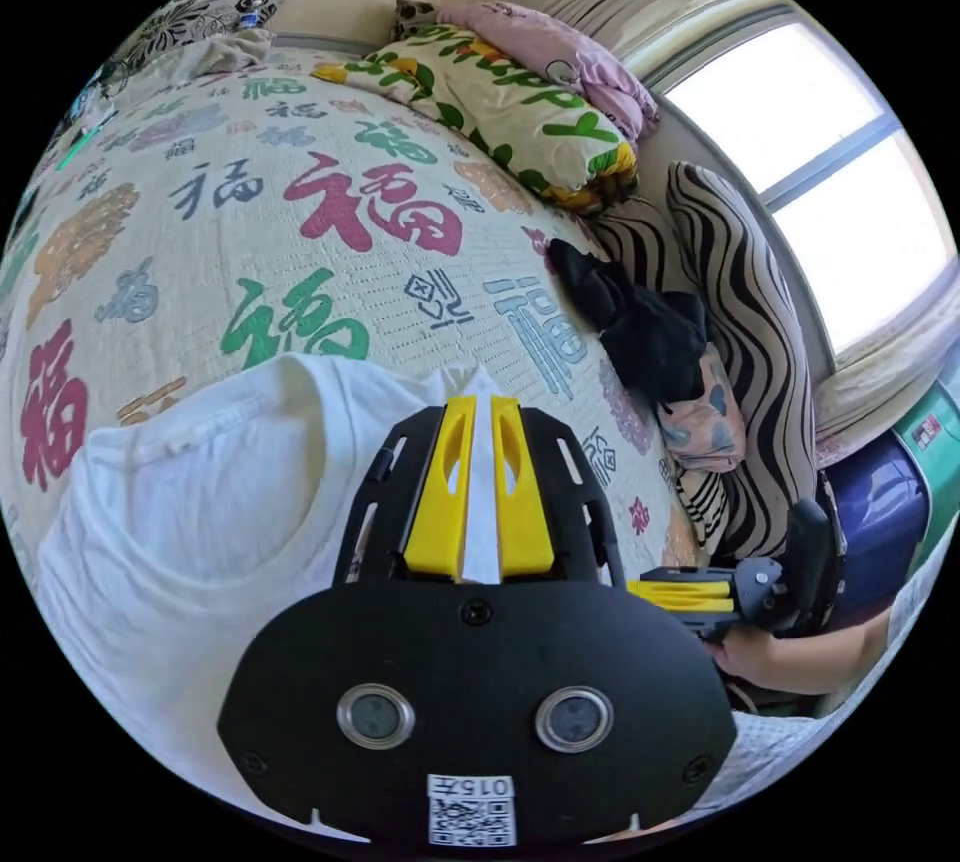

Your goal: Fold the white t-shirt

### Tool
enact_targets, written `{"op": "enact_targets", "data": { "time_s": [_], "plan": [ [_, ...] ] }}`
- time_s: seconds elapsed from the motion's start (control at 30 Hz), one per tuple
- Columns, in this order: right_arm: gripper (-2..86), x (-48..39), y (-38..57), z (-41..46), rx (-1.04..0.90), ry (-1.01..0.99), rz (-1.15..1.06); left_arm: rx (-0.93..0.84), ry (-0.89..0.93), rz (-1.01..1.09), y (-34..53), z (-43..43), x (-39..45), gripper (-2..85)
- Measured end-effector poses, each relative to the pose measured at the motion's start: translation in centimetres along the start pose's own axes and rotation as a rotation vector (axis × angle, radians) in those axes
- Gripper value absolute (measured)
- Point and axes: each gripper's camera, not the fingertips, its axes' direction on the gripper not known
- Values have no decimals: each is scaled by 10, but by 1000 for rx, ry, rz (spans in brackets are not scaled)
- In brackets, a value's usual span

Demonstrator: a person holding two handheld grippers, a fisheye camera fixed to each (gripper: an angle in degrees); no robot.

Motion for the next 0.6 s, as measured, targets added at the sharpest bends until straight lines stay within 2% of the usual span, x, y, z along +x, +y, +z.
{"op": "enact_targets", "data": {
  "time_s": [0.07, 0.23, 0.33, 0.4, 0.5, 0.6],
  "plan": [
    [-5, -10, -12, 10, -7, -33, -49, -1, -7, 2, 20, -24, 5, 3],
    [-6, -26, -34, 63, -166, 16, -106, -134, -82, -38, 61, -46, 0, 0],
    [-6, -24, -47, 67, -174, 1, -82, -102, -114, -28, 64, -74, 9, 2],
    [-5, -30, -59, 59, -161, -13, -113, -22, -111, -46, 71, -107, 16, 11],
    [-1, -57, -84, 49, -132, -42, -180, 160, -91, -211, 106, -180, 9, 33],
    [9, -110, -126, 58, -122, -86, -292, 282, -225, -444, 158, -259, -16, 51]
  ]
}}
